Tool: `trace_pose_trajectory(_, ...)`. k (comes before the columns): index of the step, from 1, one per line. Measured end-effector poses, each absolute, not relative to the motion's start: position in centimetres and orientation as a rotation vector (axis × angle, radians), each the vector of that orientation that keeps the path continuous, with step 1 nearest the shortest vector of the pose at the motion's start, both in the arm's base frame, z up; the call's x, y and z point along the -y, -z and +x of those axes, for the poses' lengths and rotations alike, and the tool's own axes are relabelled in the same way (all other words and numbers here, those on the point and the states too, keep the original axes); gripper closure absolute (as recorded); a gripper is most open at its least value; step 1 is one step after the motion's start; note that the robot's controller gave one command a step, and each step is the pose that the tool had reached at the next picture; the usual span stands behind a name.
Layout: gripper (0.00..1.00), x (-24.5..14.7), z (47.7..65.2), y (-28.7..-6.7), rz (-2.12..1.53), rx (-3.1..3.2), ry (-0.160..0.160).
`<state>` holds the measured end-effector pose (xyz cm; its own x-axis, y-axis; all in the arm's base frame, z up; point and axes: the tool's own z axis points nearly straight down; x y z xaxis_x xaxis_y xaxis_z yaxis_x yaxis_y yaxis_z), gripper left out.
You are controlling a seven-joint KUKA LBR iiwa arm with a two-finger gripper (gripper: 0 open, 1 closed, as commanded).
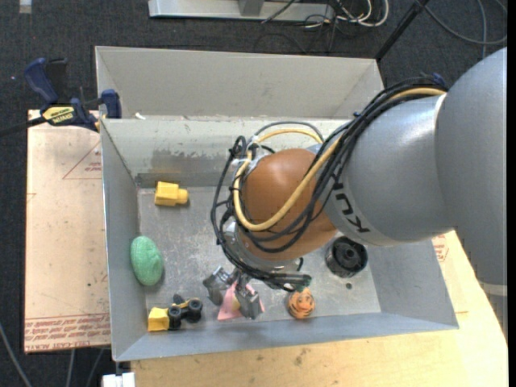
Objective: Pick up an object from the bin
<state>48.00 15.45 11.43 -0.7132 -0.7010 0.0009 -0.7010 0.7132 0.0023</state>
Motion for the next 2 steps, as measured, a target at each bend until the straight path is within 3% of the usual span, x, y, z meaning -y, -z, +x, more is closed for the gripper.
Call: trace_pose_trajectory(2, 1.0, -15.5, 48.1, -14.2, 1.189, 2.912, 0.002)
